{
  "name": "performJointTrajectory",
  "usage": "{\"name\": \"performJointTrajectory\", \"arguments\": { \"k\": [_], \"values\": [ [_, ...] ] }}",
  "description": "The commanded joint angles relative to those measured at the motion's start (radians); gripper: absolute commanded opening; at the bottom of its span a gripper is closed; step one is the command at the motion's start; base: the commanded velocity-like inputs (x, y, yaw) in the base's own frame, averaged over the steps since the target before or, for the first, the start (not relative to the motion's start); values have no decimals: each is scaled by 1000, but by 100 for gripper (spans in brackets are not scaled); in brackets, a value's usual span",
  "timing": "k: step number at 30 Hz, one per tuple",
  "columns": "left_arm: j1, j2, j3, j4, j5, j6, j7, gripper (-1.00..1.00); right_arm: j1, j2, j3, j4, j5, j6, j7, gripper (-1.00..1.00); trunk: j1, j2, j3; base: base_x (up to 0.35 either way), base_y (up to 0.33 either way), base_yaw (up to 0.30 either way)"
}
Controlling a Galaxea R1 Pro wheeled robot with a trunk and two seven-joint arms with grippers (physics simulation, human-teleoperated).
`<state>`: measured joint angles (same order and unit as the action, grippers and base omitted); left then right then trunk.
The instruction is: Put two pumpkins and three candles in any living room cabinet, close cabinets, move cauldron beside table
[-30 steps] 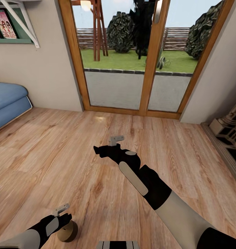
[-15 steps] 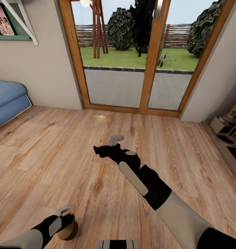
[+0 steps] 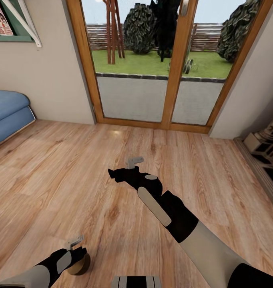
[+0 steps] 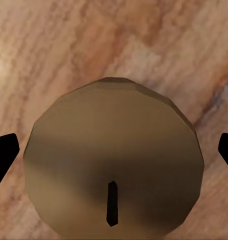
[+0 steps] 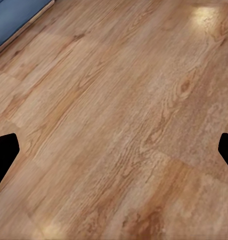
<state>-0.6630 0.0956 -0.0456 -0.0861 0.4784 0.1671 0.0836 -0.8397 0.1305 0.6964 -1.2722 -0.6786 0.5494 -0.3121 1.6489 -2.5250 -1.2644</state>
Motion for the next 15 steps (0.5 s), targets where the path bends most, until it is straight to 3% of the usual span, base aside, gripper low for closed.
{"name": "performJointTrajectory", "arguments": {
  "k": [1,11,15],
  "values": [
    [0,1,-5,-3,8,6,5,100,-1,0,2,-1,-10,1,-10,100,0,0,-1,0,0,0],
    [0,0,-5,-3,8,6,5,100,-1,0,2,-1,-10,1,-10,100,0,0,-1,0,0,0],
    [0,0,-5,-3,8,6,5,100,-1,0,2,-1,-10,1,-10,100,2,-1,-16,0,0,0]
  ]
}}
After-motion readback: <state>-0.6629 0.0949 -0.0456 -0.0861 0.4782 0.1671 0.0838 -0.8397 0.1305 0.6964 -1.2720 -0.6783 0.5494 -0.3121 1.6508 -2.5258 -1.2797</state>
